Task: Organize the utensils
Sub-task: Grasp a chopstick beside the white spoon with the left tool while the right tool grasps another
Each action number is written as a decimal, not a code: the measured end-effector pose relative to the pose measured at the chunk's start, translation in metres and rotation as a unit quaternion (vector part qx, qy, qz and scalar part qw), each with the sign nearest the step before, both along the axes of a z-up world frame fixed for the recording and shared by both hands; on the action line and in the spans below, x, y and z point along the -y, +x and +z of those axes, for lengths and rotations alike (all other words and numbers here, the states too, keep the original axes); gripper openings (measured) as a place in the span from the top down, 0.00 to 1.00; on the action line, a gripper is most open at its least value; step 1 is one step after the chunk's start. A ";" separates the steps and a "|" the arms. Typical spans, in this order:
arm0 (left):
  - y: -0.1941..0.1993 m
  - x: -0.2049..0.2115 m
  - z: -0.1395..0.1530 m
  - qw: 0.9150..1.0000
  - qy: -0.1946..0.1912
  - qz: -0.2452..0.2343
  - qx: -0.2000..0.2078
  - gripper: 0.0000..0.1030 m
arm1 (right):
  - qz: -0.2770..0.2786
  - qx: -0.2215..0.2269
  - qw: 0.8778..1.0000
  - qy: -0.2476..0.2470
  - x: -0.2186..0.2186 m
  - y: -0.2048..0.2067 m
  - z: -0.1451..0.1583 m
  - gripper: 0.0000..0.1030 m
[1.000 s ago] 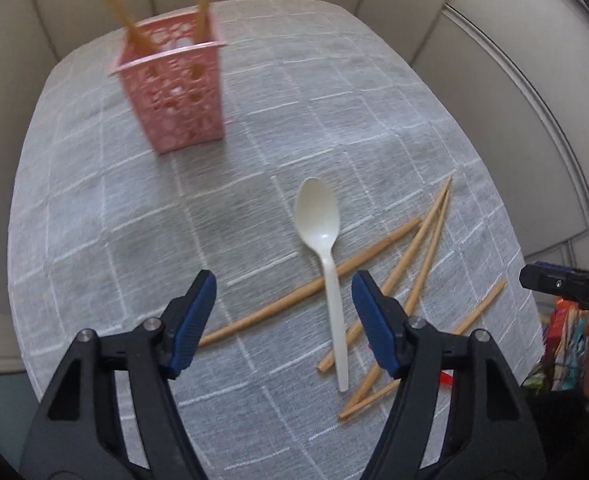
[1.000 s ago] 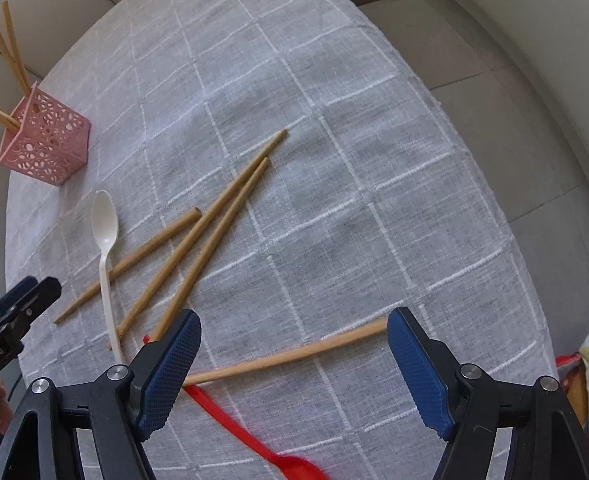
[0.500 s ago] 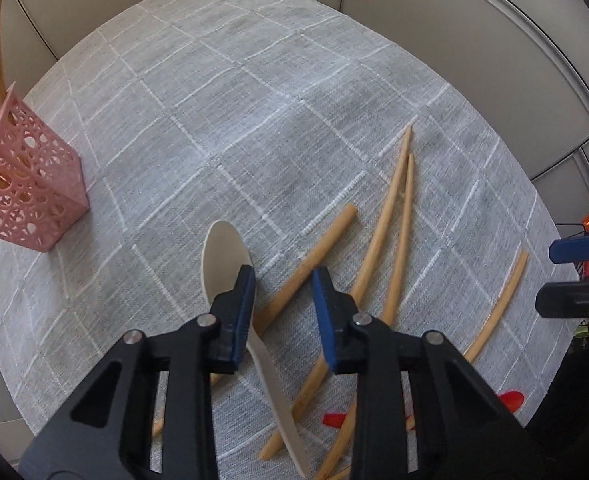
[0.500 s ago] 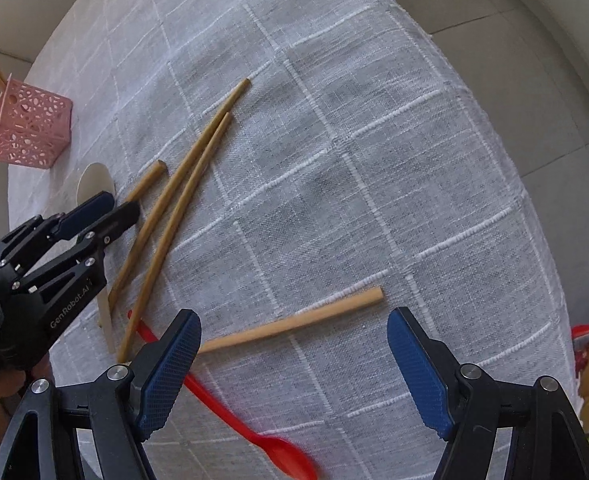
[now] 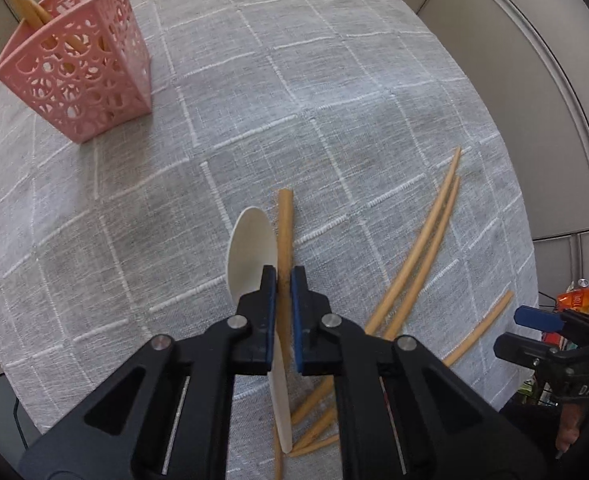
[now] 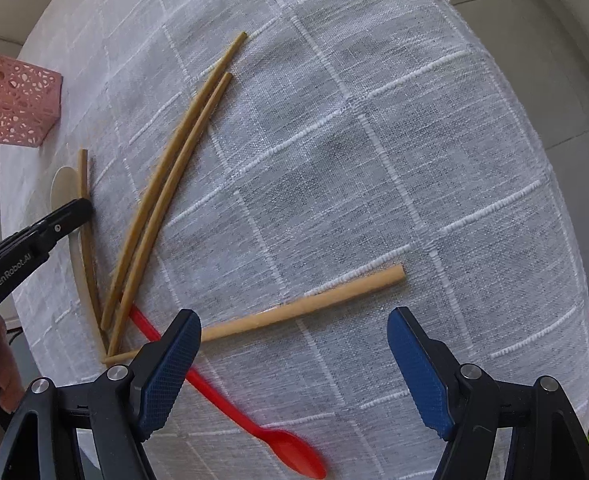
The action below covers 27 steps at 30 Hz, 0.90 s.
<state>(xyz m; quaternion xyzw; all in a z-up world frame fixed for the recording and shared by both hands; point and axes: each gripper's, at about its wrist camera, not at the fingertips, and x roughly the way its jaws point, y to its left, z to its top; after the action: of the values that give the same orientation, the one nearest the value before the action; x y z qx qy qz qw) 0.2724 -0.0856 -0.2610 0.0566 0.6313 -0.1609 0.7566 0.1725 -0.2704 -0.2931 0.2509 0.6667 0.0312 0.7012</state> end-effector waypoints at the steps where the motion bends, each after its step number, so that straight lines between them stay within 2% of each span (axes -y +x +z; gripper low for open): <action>1: 0.000 -0.001 0.004 1.000 -0.009 -0.001 0.006 0.92 | 0.001 0.000 1.000 0.000 -0.002 0.000 0.000 0.21; 4: 0.000 -0.010 0.016 0.999 -0.027 -0.004 0.025 0.89 | 0.001 -0.001 1.000 -0.002 -0.005 0.002 -0.002 0.21; 7: 0.007 -0.007 0.019 0.999 -0.028 -0.010 0.032 0.87 | 0.000 -0.003 1.000 -0.003 -0.003 0.002 -0.004 0.21; 14: 0.015 0.018 -0.005 0.999 0.016 -0.015 0.029 0.87 | -0.011 -0.011 1.000 -0.002 0.007 0.001 -0.010 0.21; 18: 0.022 0.026 -0.011 0.999 0.018 -0.011 0.032 0.87 | -0.021 -0.020 0.999 0.015 0.008 0.003 -0.016 0.21; 20: 0.023 0.024 -0.011 0.999 0.020 -0.003 0.032 0.91 | -0.030 -0.026 0.999 0.026 0.010 0.004 -0.020 0.21; 23: 0.020 0.017 -0.006 0.999 0.014 0.006 0.048 0.91 | -0.046 -0.021 0.999 0.012 0.010 0.007 -0.019 0.24; 25: 0.015 0.012 0.000 0.998 0.009 0.013 0.063 0.91 | -0.054 -0.014 0.998 -0.002 0.010 0.009 -0.017 0.31; 27: 0.008 0.004 0.011 0.997 -0.001 0.023 0.075 0.91 | -0.067 -0.010 0.998 -0.014 0.009 0.011 -0.015 0.34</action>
<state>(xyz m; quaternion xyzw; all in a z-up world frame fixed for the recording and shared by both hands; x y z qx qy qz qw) 0.2808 -0.0892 -0.2504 0.0533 0.5737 -0.1397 0.8053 0.1835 -0.2797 -0.3082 0.2854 0.6558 -0.0272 0.6984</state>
